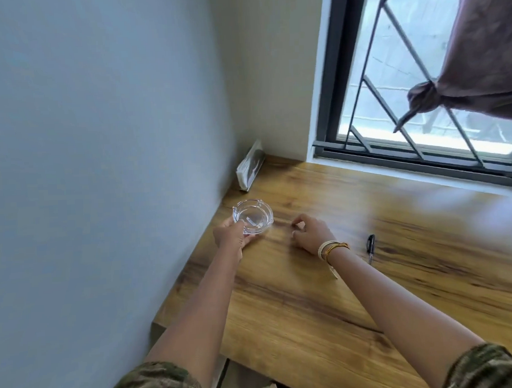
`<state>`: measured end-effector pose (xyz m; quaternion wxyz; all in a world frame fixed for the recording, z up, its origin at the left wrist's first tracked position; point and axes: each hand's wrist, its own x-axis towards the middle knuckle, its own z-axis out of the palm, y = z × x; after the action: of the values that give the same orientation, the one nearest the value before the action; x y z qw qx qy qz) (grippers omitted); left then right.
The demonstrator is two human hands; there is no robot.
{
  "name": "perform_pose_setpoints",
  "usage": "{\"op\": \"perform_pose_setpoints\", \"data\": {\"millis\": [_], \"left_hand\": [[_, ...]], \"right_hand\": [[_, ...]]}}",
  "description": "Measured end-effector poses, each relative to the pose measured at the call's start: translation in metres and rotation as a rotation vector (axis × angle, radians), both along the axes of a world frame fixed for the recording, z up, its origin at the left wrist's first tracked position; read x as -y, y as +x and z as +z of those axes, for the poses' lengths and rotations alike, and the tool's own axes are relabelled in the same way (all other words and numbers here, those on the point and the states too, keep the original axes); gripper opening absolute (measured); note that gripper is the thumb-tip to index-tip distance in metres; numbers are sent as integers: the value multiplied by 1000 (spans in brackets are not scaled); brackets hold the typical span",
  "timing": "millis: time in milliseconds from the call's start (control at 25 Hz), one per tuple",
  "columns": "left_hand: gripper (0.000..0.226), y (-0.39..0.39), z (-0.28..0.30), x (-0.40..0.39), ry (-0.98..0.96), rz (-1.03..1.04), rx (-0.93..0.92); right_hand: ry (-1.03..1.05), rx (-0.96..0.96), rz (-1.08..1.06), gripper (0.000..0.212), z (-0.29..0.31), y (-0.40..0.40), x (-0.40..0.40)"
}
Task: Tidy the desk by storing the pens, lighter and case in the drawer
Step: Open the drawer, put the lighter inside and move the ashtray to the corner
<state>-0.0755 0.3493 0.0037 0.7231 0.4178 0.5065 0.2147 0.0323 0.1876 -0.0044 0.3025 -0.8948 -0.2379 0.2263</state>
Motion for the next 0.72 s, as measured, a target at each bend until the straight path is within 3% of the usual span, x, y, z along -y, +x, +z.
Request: {"op": "perform_pose_setpoints", "data": {"millis": [80, 200, 280, 560, 720], "left_hand": [[51, 5, -1, -6, -9, 7, -4], [48, 24, -2, -5, -27, -37, -22], [47, 42, 0, -1, -29, -63, -18], [38, 115, 4, -6, -40, -152, 9], [39, 156, 7, -13, 63, -140, -56]], "right_hand": [[20, -22, -42, 19, 1, 3, -9], [257, -345, -230, 22, 14, 10, -31], [336, -455, -280, 25, 22, 22, -47], [346, -390, -495, 23, 22, 81, -73], [370, -324, -570, 13, 24, 119, -79]]}}
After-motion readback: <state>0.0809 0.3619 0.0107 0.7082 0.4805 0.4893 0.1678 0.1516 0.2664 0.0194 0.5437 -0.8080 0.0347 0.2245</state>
